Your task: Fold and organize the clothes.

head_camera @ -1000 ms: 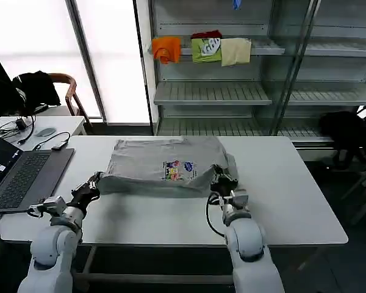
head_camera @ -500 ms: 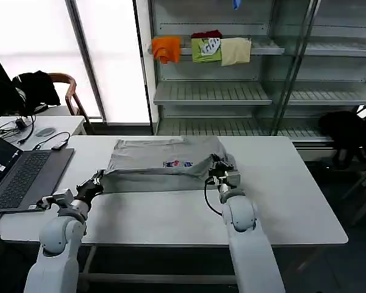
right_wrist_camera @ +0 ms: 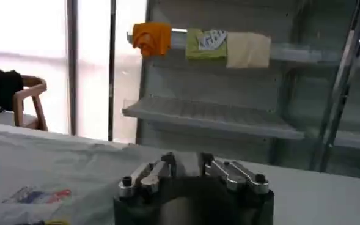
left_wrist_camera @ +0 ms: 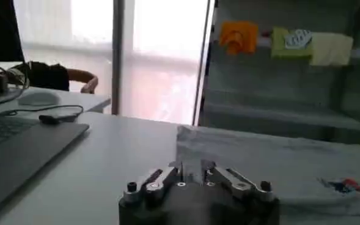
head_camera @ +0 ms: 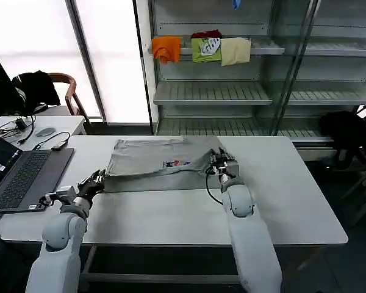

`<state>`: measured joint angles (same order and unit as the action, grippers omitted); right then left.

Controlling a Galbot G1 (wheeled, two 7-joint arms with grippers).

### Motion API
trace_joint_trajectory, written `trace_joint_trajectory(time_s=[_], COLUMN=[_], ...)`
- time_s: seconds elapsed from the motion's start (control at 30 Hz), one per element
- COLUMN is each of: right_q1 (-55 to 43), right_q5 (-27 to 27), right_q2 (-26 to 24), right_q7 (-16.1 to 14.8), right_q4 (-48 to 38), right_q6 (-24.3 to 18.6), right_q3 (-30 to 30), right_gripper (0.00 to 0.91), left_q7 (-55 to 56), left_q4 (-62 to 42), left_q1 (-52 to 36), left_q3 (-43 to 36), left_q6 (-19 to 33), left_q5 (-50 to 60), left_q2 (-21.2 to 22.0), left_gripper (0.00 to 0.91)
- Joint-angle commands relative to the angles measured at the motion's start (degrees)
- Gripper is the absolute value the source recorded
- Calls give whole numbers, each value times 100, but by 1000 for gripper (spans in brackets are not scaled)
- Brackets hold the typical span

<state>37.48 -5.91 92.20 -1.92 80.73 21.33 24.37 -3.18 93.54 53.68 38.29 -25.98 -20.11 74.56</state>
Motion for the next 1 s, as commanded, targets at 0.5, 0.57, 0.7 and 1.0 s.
trace_joint_trajectory(time_s=[0.5, 0.57, 0.7, 1.0], right_q1=[1342, 1516, 1713, 1849], right_q5=[36, -12, -38, -77], right_q2=[-301, -332, -365, -336], right_q7=[-281, -280, -256, -197], right_q4=[1594, 1676, 1716, 1684], right_q6=[669, 680, 723, 793], right_q3=[98, 140, 240, 323], right_gripper=[907, 907, 907, 907], left_q7=[-94, -108, -131, -134], left_q4=[498, 502, 459, 317], left_q1=[562, 575, 543, 487], left_q3=[-29, -69, -147, -169], left_q6=[-704, -705, -706, -703], left_q5=[516, 546, 667, 713], left_q2=[-80, -91, -107, -102], left_gripper=[907, 907, 907, 907])
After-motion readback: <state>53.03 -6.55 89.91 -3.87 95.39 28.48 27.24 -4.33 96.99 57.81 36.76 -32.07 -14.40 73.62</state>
